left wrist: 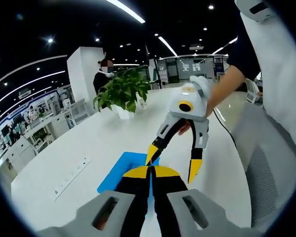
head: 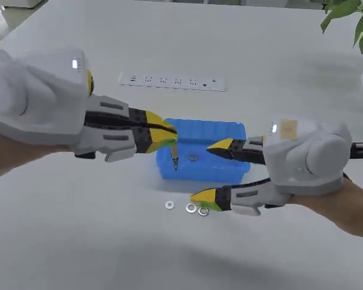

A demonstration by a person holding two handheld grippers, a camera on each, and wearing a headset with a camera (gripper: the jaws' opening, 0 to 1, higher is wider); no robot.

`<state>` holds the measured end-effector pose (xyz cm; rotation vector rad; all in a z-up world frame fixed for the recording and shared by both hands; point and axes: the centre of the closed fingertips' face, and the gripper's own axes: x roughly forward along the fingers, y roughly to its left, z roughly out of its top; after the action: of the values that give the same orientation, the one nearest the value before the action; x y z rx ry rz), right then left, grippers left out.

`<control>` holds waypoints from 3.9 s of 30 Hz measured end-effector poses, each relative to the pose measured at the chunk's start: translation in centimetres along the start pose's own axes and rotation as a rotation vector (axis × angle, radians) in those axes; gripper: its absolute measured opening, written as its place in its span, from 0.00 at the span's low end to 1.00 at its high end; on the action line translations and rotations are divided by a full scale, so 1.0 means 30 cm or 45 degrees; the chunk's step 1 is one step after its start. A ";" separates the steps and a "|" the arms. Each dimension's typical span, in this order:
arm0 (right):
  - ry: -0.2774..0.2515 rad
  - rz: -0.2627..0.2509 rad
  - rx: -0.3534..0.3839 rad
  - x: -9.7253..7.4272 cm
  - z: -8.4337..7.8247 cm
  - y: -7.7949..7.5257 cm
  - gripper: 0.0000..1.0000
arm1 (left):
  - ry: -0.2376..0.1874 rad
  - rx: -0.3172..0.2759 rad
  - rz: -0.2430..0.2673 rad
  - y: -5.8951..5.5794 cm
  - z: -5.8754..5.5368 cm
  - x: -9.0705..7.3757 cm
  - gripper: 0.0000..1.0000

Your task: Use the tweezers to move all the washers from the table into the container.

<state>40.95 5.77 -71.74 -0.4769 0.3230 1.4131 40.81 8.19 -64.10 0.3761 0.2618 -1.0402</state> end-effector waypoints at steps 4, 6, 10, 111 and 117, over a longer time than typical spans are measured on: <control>-0.001 0.008 0.012 -0.007 -0.007 0.022 0.61 | -0.014 -0.059 0.010 -0.028 -0.021 -0.019 0.04; 0.002 0.009 0.019 -0.009 -0.012 0.031 0.62 | -0.038 -0.073 0.021 -0.035 -0.028 -0.026 0.04; 0.002 0.028 0.044 -0.010 -0.026 0.063 0.65 | -0.007 -0.087 0.027 -0.056 -0.069 -0.029 0.04; 0.163 0.380 -0.010 0.242 -0.078 0.134 0.14 | 0.036 -0.182 -0.095 -0.101 -0.185 0.040 0.05; 0.159 0.387 -0.037 0.241 -0.082 0.129 0.11 | 0.045 -0.172 -0.098 -0.097 -0.181 0.050 0.05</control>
<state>38.29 11.12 -77.88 -0.5583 0.4926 1.6883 38.81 7.99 -70.13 0.2642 0.3786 -1.0856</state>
